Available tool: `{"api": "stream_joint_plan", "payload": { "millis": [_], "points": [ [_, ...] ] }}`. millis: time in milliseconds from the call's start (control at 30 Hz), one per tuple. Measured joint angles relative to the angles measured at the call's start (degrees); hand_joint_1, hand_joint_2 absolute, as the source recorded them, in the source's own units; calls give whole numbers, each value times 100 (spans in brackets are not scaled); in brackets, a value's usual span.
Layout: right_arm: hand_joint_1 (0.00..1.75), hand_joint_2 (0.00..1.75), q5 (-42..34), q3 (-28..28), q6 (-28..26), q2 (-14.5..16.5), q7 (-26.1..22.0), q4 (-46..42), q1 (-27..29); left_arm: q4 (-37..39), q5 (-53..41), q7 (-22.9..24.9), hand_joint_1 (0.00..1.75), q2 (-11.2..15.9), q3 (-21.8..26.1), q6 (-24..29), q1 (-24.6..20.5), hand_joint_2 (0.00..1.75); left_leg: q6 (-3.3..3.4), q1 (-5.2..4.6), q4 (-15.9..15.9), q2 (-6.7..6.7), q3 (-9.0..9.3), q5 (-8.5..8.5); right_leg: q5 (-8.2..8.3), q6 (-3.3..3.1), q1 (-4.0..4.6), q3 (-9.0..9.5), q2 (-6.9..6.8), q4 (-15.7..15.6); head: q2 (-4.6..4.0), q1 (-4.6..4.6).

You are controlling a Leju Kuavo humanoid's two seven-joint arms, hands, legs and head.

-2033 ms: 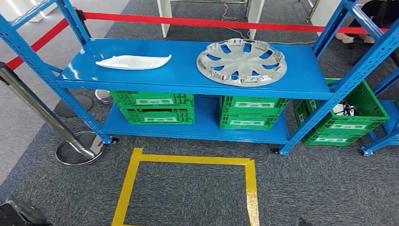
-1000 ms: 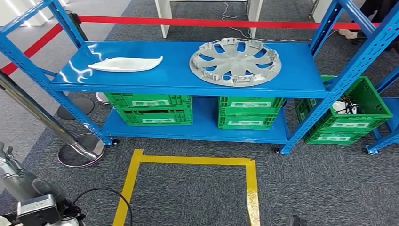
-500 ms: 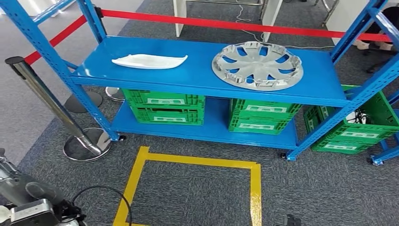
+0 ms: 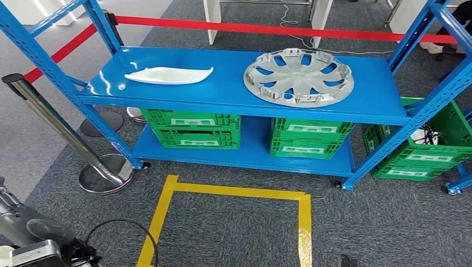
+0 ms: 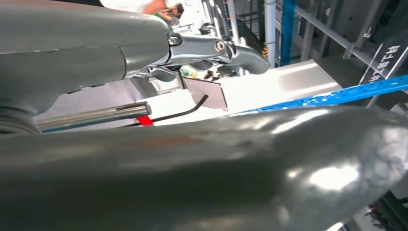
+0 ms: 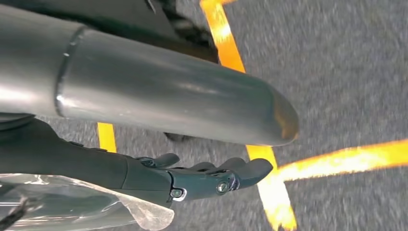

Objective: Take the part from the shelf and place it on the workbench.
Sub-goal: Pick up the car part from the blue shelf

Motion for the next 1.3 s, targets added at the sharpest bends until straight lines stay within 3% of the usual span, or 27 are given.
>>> {"api": "stream_joint_plan", "payload": {
  "millis": [67,100,133,200,233,300,400,467,533,567,600,633,667,700,767,800,933,1000,1067,1100,1133,1167,1233,1300],
  "points": [
    [0,0,1,1,17,0,40,2,-2,0,16,0,0,9,-1,0,11,0,-57,45,687,0,-354,-231,-18,-17,-1,19,-6,1,0,-5],
    [0,0,2,1,20,0,54,3,-2,0,17,0,0,15,-1,0,14,0,-75,66,794,1,-427,-194,-29,-17,-3,33,-7,2,0,-3],
    [0,0,2,1,20,0,67,4,-1,0,18,0,0,20,-1,0,14,0,-87,84,681,1,-395,-48,-41,-12,-6,52,-5,2,0,-4],
    [0,0,4,-1,22,1,87,4,0,-1,25,0,0,28,-1,0,13,0,-92,113,-25,3,-95,401,-76,19,-18,99,3,2,0,-5],
    [0,0,4,-1,25,1,95,4,-4,-1,33,0,0,30,-1,-1,11,0,-84,111,-382,2,64,549,-96,48,-11,111,9,10,0,-9],
    [0,0,4,-1,32,1,104,4,-11,-4,51,1,0,32,-3,-1,11,0,-34,94,-753,-1,211,607,-115,117,3,97,8,15,0,-8],
    [0,0,6,1,41,1,114,4,-18,-10,63,1,0,32,-6,-2,17,0,83,82,-827,-12,225,573,-151,220,-3,79,-8,19,0,5],
    [0,0,6,1,49,1,120,4,-30,-15,64,0,0,29,-9,-2,14,0,163,96,-866,-6,259,575,-351,253,-7,-89,0,353,0,30],
    [0,0,6,1,57,1,139,4,-32,-16,69,0,0,28,-11,-2,14,0,206,85,-870,1,270,561,-682,259,-3,-495,8,1124,0,57],
    [0,0,6,1,59,1,148,5,-26,-16,72,0,0,27,-11,-2,16,0,218,75,-868,0,274,552,-793,262,0,-706,10,1495,0,63],
    [0,0,6,1,59,1,155,7,-18,-16,73,0,0,27,-11,-2,18,0,228,65,-867,-4,284,543,-795,261,2,-843,10,1696,0,63],
    [0,0,7,2,60,1,158,9,-12,-16,73,0,0,27,-11,-2,19,0,233,58,-866,-12,303,530,-676,253,4,-874,11,1670,0,63],
    [0,0,7,2,61,1,161,10,-9,-16,73,0,0,27,-11,-2,21,0,233,55,-865,-20,329,513,-457,239,5,-786,11,1409,0,64],
    [0,0,8,3,63,1,163,10,-10,-16,73,0,0,27,-11,-2,21,0,224,53,-863,-27,360,491,-206,219,6,-620,10,1000,0,65],
    [0,0,9,3,72,1,168,13,-23,-16,71,0,0,27,-10,-2,21,0,181,30,-847,-33,395,446,59,182,21,-293,13,314,0,62],
    [0,0,11,3,77,1,173,14,-28,-16,69,0,0,27,-10,-2,22,0,156,20,-843,-34,398,434,79,166,29,-209,17,154,0,57],
    [0,0,35,1,84,4,193,17,-16,-23,44,0,0,27,-11,-1,23,0,51,29,-770,-28,390,354,54,68,21,-136,20,69,0,41],
    [0,0,54,-1,88,9,202,17,-16,-28,19,0,0,29,-10,-1,25,0,-12,45,-273,-19,173,81,43,14,-3,-95,8,49,0,29],
    [0,0,73,-1,96,13,210,18,-19,-29,-1,0,0,31,-8,-1,35,0,-55,63,516,-17,-224,-234,16,-17,-4,-66,0,50,0,24],
    [0,0,77,-1,99,14,214,18,-18,-29,-6,0,0,32,-7,-1,41,0,-65,71,771,-17,-369,-278,2,-23,-4,-50,-2,50,0,23],
    [0,0,80,-1,101,14,217,19,-17,-29,-10,0,0,32,-7,-1,44,0,-67,76,813,-17,-418,-199,-14,-22,-4,-28,0,50,0,22],
    [0,0,81,-1,102,14,219,19,-16,-29,-11,0,0,32,-7,-1,46,0,-59,81,611,-16,-351,-5,-32,-16,-5,2,5,50,0,23],
    [0,0,86,-1,108,15,220,19,-18,-29,-11,0,0,32,-7,0,45,0,-24,78,-139,-15,-42,446,-80,13,4,56,14,53,0,23],
    [0,0,90,-1,115,15,221,19,-25,-30,-11,1,0,31,-7,-1,44,0,21,61,-670,-12,171,600,-118,68,26,70,18,60,0,26]
  ]
}}
